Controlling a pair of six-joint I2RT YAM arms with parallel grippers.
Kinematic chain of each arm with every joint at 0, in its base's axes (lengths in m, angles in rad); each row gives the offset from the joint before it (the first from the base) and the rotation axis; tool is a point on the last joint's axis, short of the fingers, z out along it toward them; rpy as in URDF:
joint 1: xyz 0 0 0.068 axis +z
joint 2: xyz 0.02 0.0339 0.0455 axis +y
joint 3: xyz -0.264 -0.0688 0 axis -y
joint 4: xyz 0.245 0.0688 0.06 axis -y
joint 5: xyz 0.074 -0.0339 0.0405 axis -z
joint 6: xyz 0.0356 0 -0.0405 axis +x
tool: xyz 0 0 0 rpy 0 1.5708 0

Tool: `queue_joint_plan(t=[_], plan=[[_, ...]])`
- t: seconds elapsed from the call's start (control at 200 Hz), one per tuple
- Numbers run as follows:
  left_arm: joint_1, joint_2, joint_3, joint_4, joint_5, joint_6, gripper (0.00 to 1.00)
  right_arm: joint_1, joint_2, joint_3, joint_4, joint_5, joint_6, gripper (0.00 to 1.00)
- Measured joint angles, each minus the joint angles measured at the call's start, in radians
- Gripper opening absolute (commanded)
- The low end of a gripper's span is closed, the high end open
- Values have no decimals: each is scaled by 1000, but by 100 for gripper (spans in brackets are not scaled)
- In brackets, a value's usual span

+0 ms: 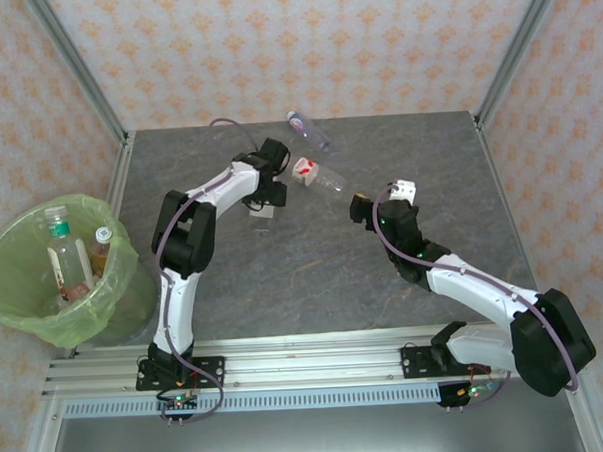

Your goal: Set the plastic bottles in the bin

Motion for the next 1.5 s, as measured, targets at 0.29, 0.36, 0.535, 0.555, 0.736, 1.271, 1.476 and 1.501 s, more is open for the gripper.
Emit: queue_joint_plan(t=[0.29,0.36,0.535,0.555,0.736,1.271,1.476,1.501], plan=[[-114,-246,-150,5,-22,-35,47,-2,7,-6,103,-201,-71,99],[-127,-309,-177,4,-27,-52,42,-2,16,-6,119,-225,-83,99],[-128,-438,-209,5,-72,-83,25,-2,47,-6,161,-303,-98,99],[-127,-449,-209,5,-75,-84,23,-2,49,-6,162,-309,-98,99],[-124,-536,-210,5,-101,-87,0,-2,51,-6,174,-323,-98,99],[-124,-776,-211,3,-183,-78,0,-2,51,-23,233,-352,-97,99],[-123,-851,-211,-8,-247,-48,0,-2,51,-23,234,-360,-97,99],[-123,-860,-211,-11,-260,-46,0,-2,51,-23,235,-360,-97,99]])
